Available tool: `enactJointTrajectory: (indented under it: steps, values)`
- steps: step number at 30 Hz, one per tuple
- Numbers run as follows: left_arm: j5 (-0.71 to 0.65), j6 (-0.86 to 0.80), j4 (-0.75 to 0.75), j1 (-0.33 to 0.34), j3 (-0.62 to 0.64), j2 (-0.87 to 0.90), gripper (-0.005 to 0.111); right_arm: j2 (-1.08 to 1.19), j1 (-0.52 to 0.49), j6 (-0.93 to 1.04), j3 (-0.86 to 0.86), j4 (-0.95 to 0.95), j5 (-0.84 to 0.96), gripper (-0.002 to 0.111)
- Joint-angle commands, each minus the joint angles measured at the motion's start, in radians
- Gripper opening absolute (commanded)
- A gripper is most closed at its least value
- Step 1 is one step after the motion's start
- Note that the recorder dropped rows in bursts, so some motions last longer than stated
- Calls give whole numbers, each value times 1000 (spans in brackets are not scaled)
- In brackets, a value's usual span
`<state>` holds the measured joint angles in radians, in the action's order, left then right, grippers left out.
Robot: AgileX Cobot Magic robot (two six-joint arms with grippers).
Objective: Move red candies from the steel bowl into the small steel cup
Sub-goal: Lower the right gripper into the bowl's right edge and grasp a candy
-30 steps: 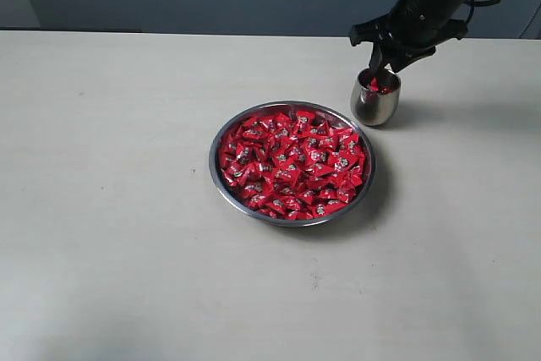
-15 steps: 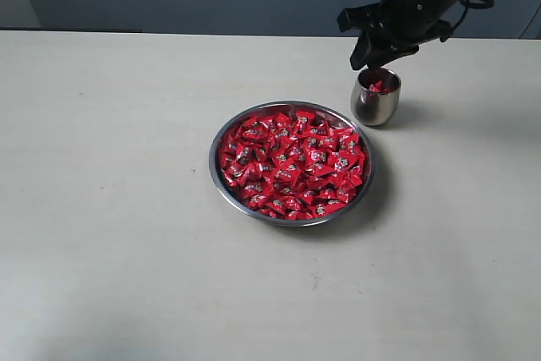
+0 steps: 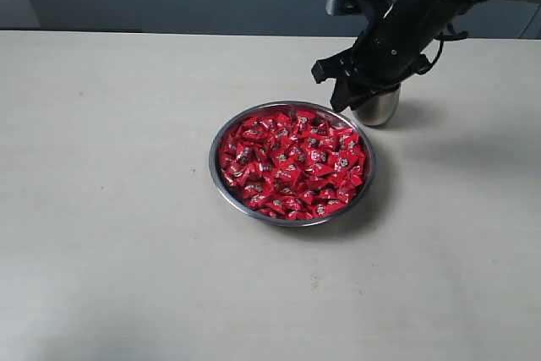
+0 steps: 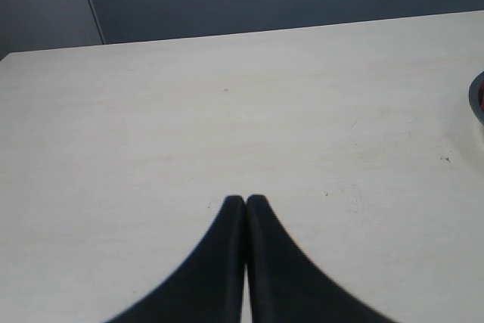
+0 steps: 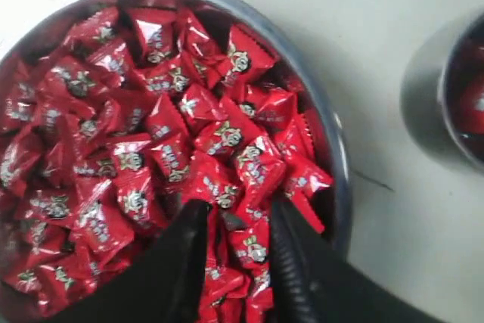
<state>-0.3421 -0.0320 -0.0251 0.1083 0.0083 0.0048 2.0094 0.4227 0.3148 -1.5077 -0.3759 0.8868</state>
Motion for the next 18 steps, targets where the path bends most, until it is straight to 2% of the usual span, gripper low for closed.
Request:
enactJointTrajectory:
  steps: [1, 18]
  values:
    - [8, 3, -2, 0, -8, -5, 0, -1, 8, -110, 6, 168, -30, 28]
    - [8, 3, -2, 0, -8, -5, 0, 79, 11, -110, 8, 186, 6, 28]
